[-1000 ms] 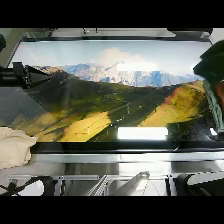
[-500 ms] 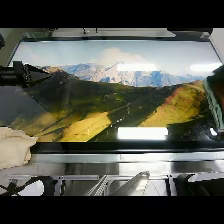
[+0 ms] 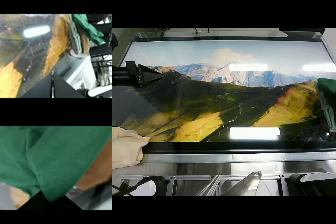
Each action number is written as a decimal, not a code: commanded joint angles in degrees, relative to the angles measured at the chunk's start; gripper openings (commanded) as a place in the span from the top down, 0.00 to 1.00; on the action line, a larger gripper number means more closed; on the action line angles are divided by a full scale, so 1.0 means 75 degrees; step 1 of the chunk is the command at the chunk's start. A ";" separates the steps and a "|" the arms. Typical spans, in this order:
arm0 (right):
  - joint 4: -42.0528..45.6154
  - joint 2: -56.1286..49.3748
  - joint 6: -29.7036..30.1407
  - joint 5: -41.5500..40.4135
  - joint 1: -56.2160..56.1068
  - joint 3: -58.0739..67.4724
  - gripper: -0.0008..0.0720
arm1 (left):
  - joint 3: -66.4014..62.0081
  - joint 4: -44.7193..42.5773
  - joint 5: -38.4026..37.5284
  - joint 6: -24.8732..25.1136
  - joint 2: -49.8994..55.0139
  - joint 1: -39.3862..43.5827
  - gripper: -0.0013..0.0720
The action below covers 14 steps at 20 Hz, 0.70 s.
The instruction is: Fold the shirts.
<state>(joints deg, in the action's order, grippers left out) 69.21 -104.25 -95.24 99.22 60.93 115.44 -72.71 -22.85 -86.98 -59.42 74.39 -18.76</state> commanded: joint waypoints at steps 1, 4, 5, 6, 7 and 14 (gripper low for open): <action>0.1690 0.0047 -0.0353 0.0580 0.0006 -0.0472 0.90 | 0.0003 0.0012 -0.0015 0.0067 0.0006 0.0006 0.97; 0.1679 0.0041 -0.0527 0.0871 0.0006 -0.0804 0.02 | 0.0003 0.0015 -0.0192 0.0064 0.0006 0.0006 0.97; 0.1533 0.0041 -0.0530 0.0877 0.0006 -0.0819 0.02 | 0.0000 0.0017 -0.0254 0.0061 0.0006 0.0006 0.97; 0.1306 0.0055 -0.0557 0.0874 0.0006 -0.0819 0.02 | 0.0000 0.0017 -0.0283 0.0061 0.0006 0.0006 0.97; 0.1003 0.0061 -0.0621 0.0874 0.0000 -0.0819 0.02 | 0.0000 0.0017 -0.0286 0.0061 0.0006 0.0006 0.97; -0.2066 0.0332 -0.0318 0.0833 -0.1311 -0.0816 0.97 | -0.0102 0.0055 -0.0175 -0.0268 0.0000 0.0006 0.97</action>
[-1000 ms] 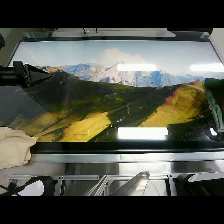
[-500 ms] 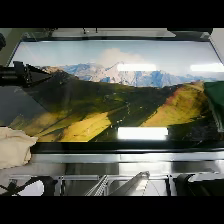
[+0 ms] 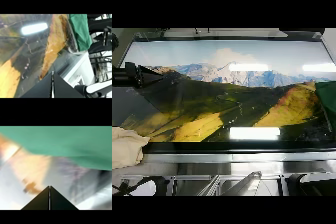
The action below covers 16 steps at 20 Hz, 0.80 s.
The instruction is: Fold the shirts.
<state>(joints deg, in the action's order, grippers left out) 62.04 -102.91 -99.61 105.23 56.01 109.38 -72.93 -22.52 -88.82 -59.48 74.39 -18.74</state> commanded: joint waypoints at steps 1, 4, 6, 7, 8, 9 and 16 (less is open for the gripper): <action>-0.1105 0.0265 0.0560 0.0009 -0.1049 -0.0012 0.97 | -0.0149 0.0006 0.0061 -0.0364 -0.0009 0.0003 0.97; -0.1110 0.1093 0.1003 -0.0312 -0.2547 -0.0513 0.97 | 0.0256 -0.0044 0.0289 -0.0481 -0.0568 0.0029 0.97; -0.1107 0.2226 0.1239 -0.1428 -0.3660 -0.1682 0.97 | 0.1096 -0.0560 0.0577 -0.0475 -0.1390 0.0254 0.97; -0.1105 0.2900 0.1390 -0.2139 -0.4229 -0.2524 0.97 | 0.1673 -0.0918 0.0737 -0.0475 -0.1915 0.0446 0.97; -0.1102 0.3687 0.1577 -0.2914 -0.4843 -0.3617 0.97 | 0.2273 -0.1204 0.0918 -0.0475 -0.2413 0.0679 0.97; -0.1105 0.4415 0.1641 -0.3564 -0.5450 -0.4747 0.97 | 0.2859 -0.1460 0.1084 -0.0472 -0.2882 0.0906 0.97; -0.1606 0.6942 0.1472 -0.5796 -0.8725 -0.9856 0.97 | 0.4750 -0.1996 0.1807 -0.0600 -0.4374 0.1670 0.96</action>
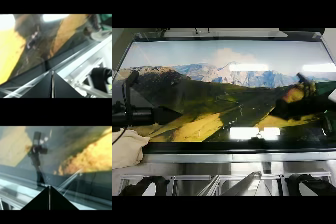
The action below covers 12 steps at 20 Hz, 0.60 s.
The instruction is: Fold the shirts.
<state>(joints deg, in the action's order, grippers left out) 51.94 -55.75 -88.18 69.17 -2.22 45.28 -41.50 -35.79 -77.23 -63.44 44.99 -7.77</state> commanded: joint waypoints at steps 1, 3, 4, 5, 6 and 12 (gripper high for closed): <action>-0.0347 0.0653 0.0117 -0.1032 -0.0970 -0.1309 0.97 | 0.0560 -0.0233 0.0169 -0.0073 -0.0452 0.0207 0.96; -0.0624 0.0653 0.0306 -0.1020 -0.0953 -0.1311 0.97 | 0.0560 -0.0230 0.0117 -0.0087 -0.0449 0.0207 0.96; -0.0624 0.0650 0.0306 -0.1023 -0.0953 -0.1309 0.97 | 0.0560 -0.0227 0.0122 -0.0090 -0.0443 0.0207 0.96; -0.0621 0.0647 0.0306 -0.1023 -0.0953 -0.1311 0.97 | 0.0560 -0.0227 0.0125 -0.0090 -0.0446 0.0207 0.96; -0.0621 0.0638 0.0306 -0.1023 -0.0953 -0.1311 0.97 | 0.0560 -0.0230 0.0152 -0.0090 -0.0446 0.0207 0.96; -0.0621 0.0624 0.0306 -0.1023 -0.0953 -0.1311 0.97 | 0.0560 -0.0227 0.0149 -0.0093 -0.0446 0.0207 0.96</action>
